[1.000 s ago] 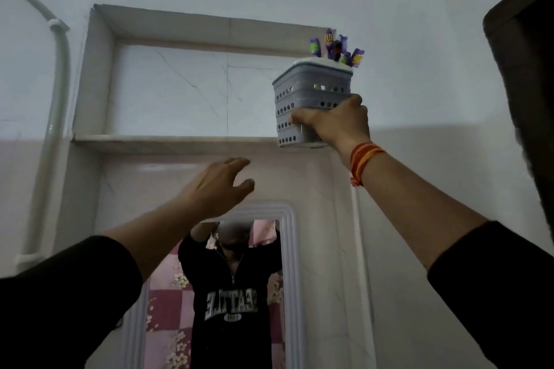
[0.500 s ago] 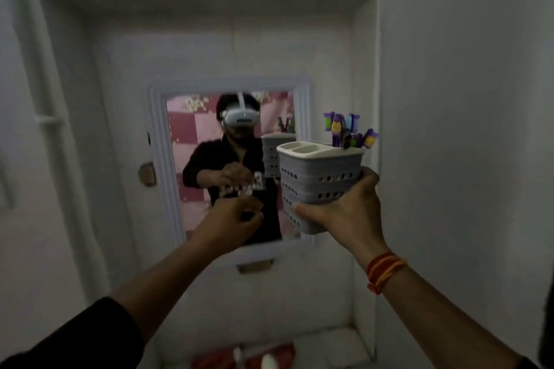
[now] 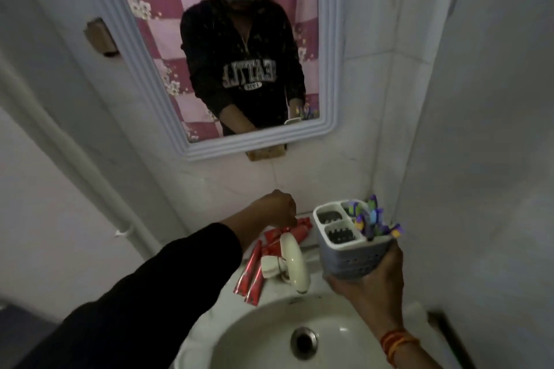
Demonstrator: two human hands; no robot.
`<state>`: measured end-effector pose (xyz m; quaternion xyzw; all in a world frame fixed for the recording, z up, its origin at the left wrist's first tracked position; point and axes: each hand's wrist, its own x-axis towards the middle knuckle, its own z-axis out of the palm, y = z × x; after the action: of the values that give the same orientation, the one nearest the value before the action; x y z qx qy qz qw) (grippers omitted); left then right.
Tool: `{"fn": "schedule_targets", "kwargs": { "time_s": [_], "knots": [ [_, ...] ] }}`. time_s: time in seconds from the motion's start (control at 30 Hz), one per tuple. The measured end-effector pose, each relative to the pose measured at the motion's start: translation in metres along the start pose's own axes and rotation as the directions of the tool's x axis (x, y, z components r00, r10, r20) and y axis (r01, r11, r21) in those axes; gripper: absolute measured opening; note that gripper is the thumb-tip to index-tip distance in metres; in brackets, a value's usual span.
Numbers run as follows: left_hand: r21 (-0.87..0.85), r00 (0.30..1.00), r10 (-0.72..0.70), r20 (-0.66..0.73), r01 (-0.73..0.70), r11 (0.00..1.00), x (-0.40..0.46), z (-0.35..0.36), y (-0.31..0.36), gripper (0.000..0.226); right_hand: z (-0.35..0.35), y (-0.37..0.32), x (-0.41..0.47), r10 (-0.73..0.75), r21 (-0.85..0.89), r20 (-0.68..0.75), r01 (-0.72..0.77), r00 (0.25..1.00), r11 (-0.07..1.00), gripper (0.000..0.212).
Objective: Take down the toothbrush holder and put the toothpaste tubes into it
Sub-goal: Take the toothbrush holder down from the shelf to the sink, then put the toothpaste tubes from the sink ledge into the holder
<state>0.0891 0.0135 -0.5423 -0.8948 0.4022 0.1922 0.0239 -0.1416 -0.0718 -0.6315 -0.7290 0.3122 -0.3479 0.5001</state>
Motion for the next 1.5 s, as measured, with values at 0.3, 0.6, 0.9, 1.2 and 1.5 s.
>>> {"fn": "schedule_targets", "kwargs": {
  "time_s": [0.3, 0.6, 0.9, 1.2, 1.5],
  "knots": [
    [0.074, 0.989, -0.096, 0.111, 0.088, 0.993, 0.069, 0.057, -0.016, 0.053, 0.025, 0.071, -0.012, 0.134, 0.072, 0.1, -0.141, 0.986, 0.987, 0.113],
    [0.03, 0.997, -0.07, -0.015, 0.07, 0.997, 0.082, 0.08, -0.024, 0.056, 0.024, 0.089, -0.005, 0.099, 0.071, 0.181, -0.113, 0.978, 0.991, 0.109],
    [-0.045, 0.992, 0.003, -0.124, -0.009, 0.999, 0.05, -0.012, 0.016, 0.035, 0.01, 0.087, 0.011, 0.142, 0.139, 0.343, -0.2, 0.928, 0.97, 0.094],
    [0.143, 0.993, 0.101, 0.06, -0.109, 0.984, 0.023, -0.021, 0.116, 0.012, -0.001, 0.082, 0.021, 0.143, 0.138, 0.423, -0.219, 0.895, 0.966, 0.086],
    [-0.542, 0.954, -0.196, 0.227, 0.291, 0.788, 0.045, -0.019, 0.082, 0.029, -0.001, 0.079, 0.026, 0.14, 0.155, 0.438, -0.228, 0.888, 0.961, 0.08]
  ]
}}
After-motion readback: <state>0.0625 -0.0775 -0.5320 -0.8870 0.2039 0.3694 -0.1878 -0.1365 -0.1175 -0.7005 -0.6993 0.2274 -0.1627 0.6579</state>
